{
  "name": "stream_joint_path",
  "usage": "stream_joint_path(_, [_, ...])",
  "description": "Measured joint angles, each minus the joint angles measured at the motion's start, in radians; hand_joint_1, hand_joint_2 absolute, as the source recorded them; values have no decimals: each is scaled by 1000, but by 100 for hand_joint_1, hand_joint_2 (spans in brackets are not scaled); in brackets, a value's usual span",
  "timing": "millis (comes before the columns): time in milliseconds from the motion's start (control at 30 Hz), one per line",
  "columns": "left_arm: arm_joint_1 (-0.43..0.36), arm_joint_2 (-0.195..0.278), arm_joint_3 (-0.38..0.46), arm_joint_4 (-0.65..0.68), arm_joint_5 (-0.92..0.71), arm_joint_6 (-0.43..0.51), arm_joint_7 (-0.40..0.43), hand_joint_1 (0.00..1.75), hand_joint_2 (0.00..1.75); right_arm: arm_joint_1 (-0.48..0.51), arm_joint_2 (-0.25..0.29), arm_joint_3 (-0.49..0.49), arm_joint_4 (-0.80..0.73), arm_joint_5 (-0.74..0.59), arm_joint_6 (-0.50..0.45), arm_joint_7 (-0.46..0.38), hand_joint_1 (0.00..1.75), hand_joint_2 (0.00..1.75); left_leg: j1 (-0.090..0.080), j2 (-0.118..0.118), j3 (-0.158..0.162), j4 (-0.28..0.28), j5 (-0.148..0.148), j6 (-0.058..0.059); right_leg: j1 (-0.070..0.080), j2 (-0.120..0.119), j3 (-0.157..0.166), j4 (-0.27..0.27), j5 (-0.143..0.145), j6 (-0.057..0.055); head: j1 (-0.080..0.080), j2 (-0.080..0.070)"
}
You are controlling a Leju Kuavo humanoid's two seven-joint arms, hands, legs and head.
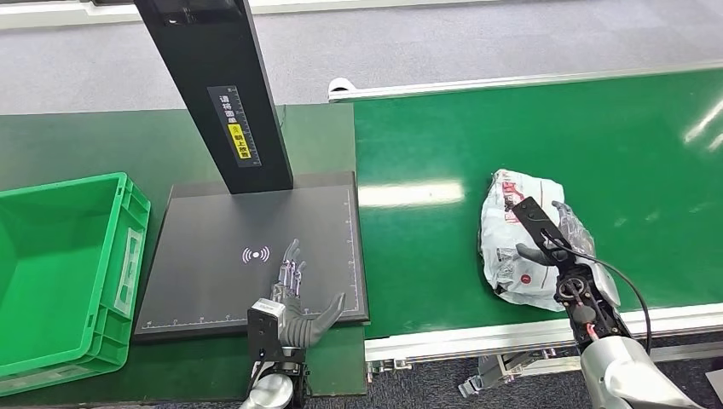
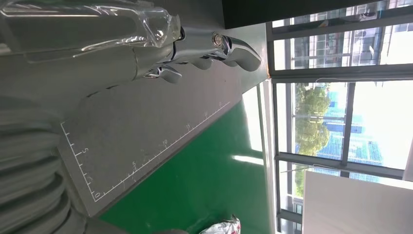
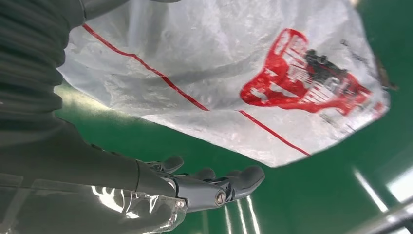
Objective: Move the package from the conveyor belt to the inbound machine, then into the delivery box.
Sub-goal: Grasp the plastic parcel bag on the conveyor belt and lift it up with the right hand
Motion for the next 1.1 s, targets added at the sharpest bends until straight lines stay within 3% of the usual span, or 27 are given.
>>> stream_joint_path(267, [32, 17, 0, -39, 10, -2, 0, 0, 175, 0, 36, 29, 44, 115, 96, 215, 0, 175, 0, 0, 0, 0, 0, 0, 0, 0, 0, 0, 0, 0, 0, 0])
stream_joint_path(300, [34, 19, 0, -42, 10, -4, 0, 0, 175, 7, 46, 35, 48, 121, 100, 234, 8, 175, 0, 0, 0, 0, 0, 0, 0, 0, 0, 0, 0, 0, 0, 0])
stream_joint_path(400, [41, 25, 0, -52, -12, 3, 0, 0, 175, 42, 86, 46, 57, 114, 121, 233, 137, 175, 0, 0, 1, -1, 0, 0, 1, 0, 0, 0, 0, 0, 0, 0])
stream_joint_path(433, [44, 29, 0, -55, -24, 8, 0, 0, 175, 57, 104, 46, 57, 108, 120, 212, 173, 175, 1, 1, 1, -1, 0, 0, 1, 1, 1, 0, 0, 0, 1, 0])
stream_joint_path(600, [63, 61, 3, -74, -62, -9, 0, 0, 175, 112, 198, 41, 46, 81, 38, 107, 175, 175, 3, 15, 9, -1, -4, -4, 3, 14, 3, 0, 0, -1, 0, 0])
stream_joint_path(767, [67, 68, 5, -81, -106, -20, 0, 0, 175, 131, 229, 33, 31, 72, 17, 30, 175, 175, 3, 17, 12, -1, -4, -4, 3, 16, 6, 0, 1, -3, 1, 0])
stream_joint_path(1100, [81, 72, 40, -122, -195, -9, 0, 0, 175, 202, 307, -17, -84, -2, -144, -248, 175, 175, 3, 11, 5, -1, 0, -2, 3, 10, 1, 0, 3, -3, 1, 0])
